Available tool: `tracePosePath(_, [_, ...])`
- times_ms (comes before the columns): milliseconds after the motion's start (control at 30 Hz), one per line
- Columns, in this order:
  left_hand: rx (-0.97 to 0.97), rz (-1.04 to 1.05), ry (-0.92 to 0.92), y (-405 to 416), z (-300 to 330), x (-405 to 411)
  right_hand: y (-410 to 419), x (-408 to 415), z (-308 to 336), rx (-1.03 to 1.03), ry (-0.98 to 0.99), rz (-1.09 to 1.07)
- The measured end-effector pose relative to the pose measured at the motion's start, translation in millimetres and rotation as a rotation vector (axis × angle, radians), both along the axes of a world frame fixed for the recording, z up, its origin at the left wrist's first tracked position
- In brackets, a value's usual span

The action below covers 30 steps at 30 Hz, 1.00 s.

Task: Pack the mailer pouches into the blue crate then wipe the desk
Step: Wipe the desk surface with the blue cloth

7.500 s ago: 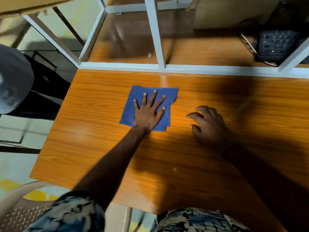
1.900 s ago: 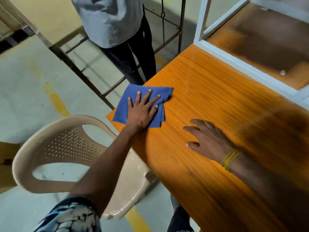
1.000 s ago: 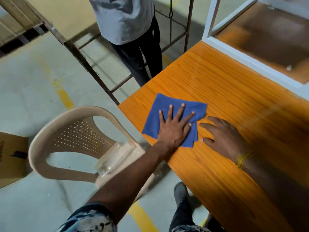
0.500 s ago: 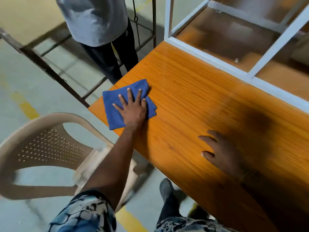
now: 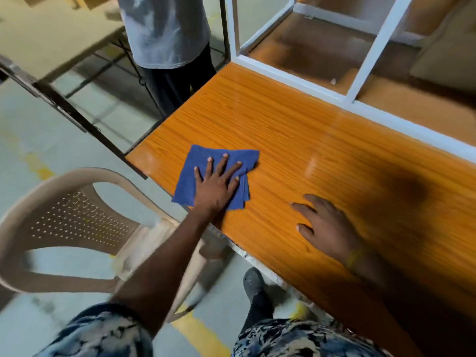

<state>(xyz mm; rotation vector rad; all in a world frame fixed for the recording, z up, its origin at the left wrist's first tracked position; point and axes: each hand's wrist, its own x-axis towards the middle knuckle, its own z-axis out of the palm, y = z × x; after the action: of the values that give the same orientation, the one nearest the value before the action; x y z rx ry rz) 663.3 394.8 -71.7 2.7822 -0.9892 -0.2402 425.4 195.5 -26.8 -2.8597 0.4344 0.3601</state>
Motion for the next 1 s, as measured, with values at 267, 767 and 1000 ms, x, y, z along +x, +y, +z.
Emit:
tracePosePath(267, [0.030,-0.228,-0.057,-37.4,-6.0,-134.7,-4.9,-18.9,3.4,0.013,0.004,0.017])
tracePosePath(767, [0.031,-0.116,0.008,-89.1,2.8,-192.3,-29.7,-181.3,1.6,0.005,0.032,-0.250])
tracePosePath(1000, [0.041,-0.491,-0.129,-6.3,-4.2,-180.8,-35.1,-225.7,-7.6,0.060,-0.052,-0.267])
